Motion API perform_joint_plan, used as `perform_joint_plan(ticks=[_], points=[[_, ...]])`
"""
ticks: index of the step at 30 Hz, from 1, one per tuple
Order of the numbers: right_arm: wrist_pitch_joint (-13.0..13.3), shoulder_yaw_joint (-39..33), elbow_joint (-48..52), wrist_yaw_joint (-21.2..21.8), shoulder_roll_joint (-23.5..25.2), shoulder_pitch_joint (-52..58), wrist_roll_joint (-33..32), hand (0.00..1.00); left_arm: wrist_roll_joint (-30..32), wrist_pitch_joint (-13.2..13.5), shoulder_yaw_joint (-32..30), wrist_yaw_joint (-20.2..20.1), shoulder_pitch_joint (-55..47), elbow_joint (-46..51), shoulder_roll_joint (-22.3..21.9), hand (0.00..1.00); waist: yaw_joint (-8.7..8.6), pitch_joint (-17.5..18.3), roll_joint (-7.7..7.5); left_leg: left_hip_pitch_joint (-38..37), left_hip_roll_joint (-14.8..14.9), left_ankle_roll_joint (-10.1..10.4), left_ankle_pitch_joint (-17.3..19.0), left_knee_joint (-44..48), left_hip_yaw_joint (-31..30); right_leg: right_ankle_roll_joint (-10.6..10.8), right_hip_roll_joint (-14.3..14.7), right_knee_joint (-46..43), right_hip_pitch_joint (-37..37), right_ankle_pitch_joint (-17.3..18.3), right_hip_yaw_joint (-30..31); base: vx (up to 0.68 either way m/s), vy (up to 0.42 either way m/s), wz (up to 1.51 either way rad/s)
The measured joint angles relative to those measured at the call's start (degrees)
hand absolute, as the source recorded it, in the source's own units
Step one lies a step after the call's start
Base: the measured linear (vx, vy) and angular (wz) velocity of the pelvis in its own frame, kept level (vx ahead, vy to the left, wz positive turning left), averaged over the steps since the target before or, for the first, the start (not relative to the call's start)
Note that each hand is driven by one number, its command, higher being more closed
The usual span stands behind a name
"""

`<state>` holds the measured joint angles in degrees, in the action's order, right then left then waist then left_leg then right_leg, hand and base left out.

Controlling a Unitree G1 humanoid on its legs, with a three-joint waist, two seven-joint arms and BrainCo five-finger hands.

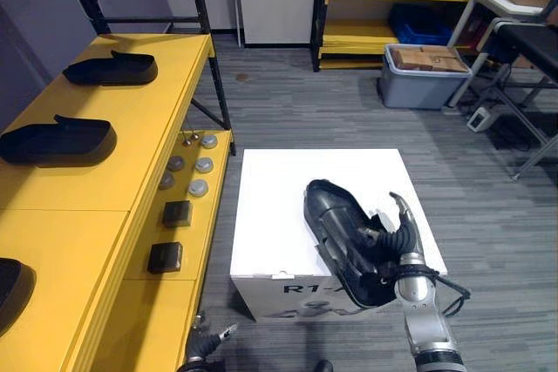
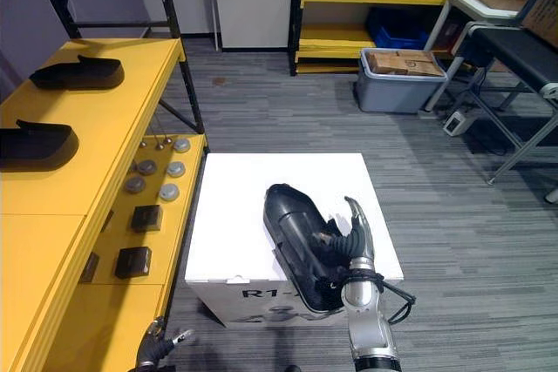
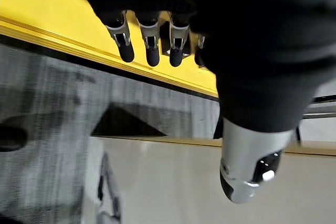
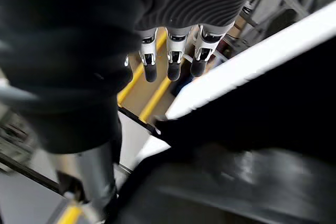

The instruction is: Walk over and take plastic housings, then place them on the shelf

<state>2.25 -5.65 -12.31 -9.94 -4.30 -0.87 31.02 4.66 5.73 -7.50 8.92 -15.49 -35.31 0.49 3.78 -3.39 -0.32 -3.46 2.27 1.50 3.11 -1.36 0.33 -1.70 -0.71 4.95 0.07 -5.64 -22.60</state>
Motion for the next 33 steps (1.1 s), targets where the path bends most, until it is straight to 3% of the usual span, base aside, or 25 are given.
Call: perform_joint_plan(ticks=[5, 6, 12, 19, 27, 33], points=[[-1.5, -0.5, -4.0, -0.2, 0.0, -0.1, 3.7, 0.0, 0.0, -0.1, 0.3, -0.4, 0.2, -2.0, 0.3, 0.0, -0.07, 0.2, -0.09, 0.0, -0.1, -0.1, -0.2, -0.4, -0.4, 0.0, -0.1, 0.0, 0.0, 0.0, -0.4, 0.0, 0.0, 0.04], [-1.8, -1.1, -4.8, -0.3, 0.0, -0.7, 4.3, 1.0, 0.0, -0.2, 0.6, -0.4, 0.2, -2.2, 0.4, 0.0, -0.06, 0.2, -0.14, 0.0, -0.2, -0.1, -0.3, -0.4, -0.6, 0.0, -0.2, 0.0, 0.0, 0.0, -0.5, 0.0, 0.011, 0.04], [-2.3, -4.6, -10.5, -1.9, -0.8, -5.1, 4.0, 1.0, 0.0, -0.4, 1.9, -0.4, 1.7, -4.4, 1.2, 0.0, -0.22, 0.8, -1.09, 0.0, -0.6, -0.5, -1.0, -1.3, -1.6, 0.0, -0.6, 0.0, 0.0, 0.0, -1.5, 0.0, 0.025, 0.09], [-2.3, -4.5, -15.5, -1.1, -2.3, -8.8, -2.3, 1.0, -0.1, -0.5, 2.4, -0.5, 2.3, -4.4, 2.0, 0.0, -0.12, 0.7, -1.73, 0.0, -0.5, -0.4, -1.3, -1.8, -1.9, 0.0, -0.6, 0.0, 0.0, 0.0, -1.8, 0.0, 0.005, 0.02], [-2.2, -3.0, -15.3, -0.6, -2.2, -8.8, -10.3, 1.0, -2.3, -0.5, 2.3, -0.3, 2.3, -4.4, 2.3, 0.0, -0.1, 0.5, -2.09, -0.1, -0.6, -0.3, -1.3, -1.8, -1.9, 0.0, -0.6, 0.0, 0.1, 0.0, -1.7, 0.0, 0.0, 0.0], [-2.2, -2.0, -11.2, -0.6, -1.5, -8.7, -11.2, 1.0, -3.4, -0.5, 2.3, -0.3, 2.2, -3.3, 2.2, 0.0, -0.04, 0.2, -2.36, -0.1, -0.5, -0.3, -1.3, -1.8, -1.9, 0.0, -0.6, 0.0, 0.1, 0.0, -1.7, 0.0, 0.0, 0.0]])
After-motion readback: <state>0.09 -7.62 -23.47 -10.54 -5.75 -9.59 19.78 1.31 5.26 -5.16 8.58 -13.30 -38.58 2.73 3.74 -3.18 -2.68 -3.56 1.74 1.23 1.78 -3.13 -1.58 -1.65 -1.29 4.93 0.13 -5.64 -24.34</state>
